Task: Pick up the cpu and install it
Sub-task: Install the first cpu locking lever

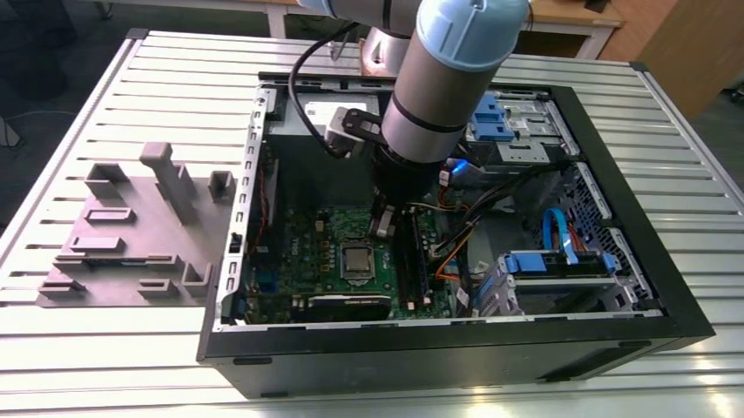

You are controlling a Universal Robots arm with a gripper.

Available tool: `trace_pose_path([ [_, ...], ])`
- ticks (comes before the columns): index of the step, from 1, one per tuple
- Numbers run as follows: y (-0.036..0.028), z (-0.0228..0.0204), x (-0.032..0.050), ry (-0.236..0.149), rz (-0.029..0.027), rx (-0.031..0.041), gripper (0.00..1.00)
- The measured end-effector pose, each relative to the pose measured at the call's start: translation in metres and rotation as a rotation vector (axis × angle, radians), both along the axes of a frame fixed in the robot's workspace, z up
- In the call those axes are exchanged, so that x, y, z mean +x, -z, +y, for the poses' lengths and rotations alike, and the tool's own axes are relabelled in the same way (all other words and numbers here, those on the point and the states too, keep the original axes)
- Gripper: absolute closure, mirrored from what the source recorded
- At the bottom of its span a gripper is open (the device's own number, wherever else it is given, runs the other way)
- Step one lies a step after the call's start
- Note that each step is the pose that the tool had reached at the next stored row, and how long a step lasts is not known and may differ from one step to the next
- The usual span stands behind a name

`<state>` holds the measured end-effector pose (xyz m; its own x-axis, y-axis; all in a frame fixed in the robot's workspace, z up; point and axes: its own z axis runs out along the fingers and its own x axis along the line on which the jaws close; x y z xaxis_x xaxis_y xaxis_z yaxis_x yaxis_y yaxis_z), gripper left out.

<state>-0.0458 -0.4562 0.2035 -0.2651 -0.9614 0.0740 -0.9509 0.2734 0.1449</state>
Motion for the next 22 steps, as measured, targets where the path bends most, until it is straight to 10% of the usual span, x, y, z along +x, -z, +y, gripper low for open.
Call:
trace_pose_path([
  [8,-0.0004,-0.0030,0.0011,0.000,0.0025,-0.0483,0.90],
  [13,-0.0003,-0.0068,0.0018,0.000,0.0030,-0.0662,0.90],
  [22,-0.0003,-0.0114,0.0019,0.000,0.0029,-0.0677,0.90],
])
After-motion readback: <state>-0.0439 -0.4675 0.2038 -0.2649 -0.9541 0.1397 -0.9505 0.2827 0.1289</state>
